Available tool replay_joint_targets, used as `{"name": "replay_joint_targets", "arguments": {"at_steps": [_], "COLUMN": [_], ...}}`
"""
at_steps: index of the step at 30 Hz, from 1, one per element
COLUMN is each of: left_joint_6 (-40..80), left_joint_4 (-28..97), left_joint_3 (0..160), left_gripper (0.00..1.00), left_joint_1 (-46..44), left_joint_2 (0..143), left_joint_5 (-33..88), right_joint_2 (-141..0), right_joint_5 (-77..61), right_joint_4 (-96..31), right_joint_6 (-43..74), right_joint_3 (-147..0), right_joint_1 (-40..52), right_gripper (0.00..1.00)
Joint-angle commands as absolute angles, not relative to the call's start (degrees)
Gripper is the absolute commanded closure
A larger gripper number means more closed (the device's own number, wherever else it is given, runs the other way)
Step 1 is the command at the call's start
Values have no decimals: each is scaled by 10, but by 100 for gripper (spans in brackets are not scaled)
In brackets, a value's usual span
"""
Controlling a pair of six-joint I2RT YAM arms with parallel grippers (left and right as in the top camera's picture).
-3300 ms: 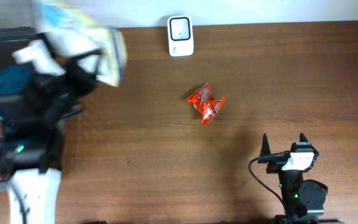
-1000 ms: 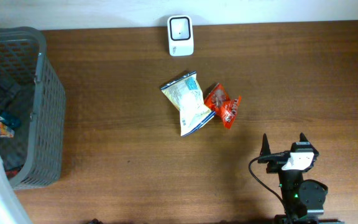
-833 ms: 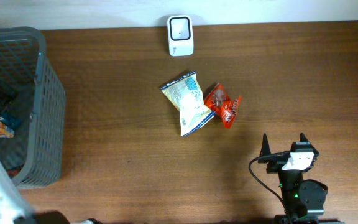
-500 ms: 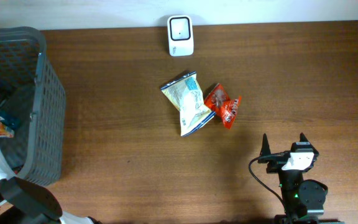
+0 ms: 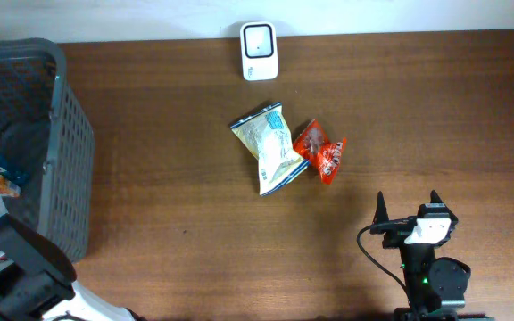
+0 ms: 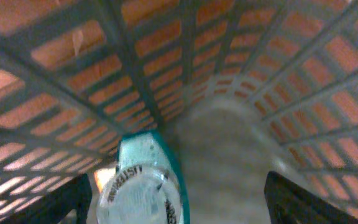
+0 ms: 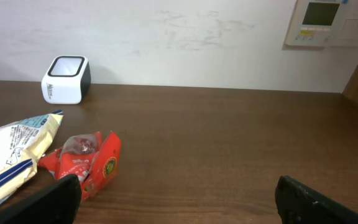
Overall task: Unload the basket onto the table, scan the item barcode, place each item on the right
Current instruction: 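Reach the left gripper into the basket and grasp the teal mouthwash bottle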
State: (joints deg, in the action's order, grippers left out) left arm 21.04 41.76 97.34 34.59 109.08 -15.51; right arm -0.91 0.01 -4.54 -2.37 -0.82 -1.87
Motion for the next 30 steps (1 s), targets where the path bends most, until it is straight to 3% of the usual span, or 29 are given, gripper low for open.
{"name": "replay_joint_targets", "arguments": {"at_steps": [1,3,14,16,20,30], "left_joint_6": [214,214,214,213,213,213], "left_joint_4": [385,385,408,408,404,408], "left_joint_3": [976,976,974,974,974,975], "left_gripper": [22,31,32,36,53,58], "left_joint_1": [351,350,351,351,351,350], "left_joint_2": [1099,1099,1124,1129,1129,1127], "left_joint_5": [-163,-163,-178,-196,-215,-214], "right_joint_2": [-6,-6,-6,-6,-6,-6], "right_joint_5": [3,3,3,3,3,3], "right_joint_4": [-47,-47,-47,-47,-47,-47], "right_joint_6": [-26,-26,-26,-26,-26,-26], "right_joint_3": [-3,-3,-3,-3,-3,-3], "right_joint_1": [-15,-15,-15,-15,-15,-15], "right_gripper": [2,2,2,2,2,2]}}
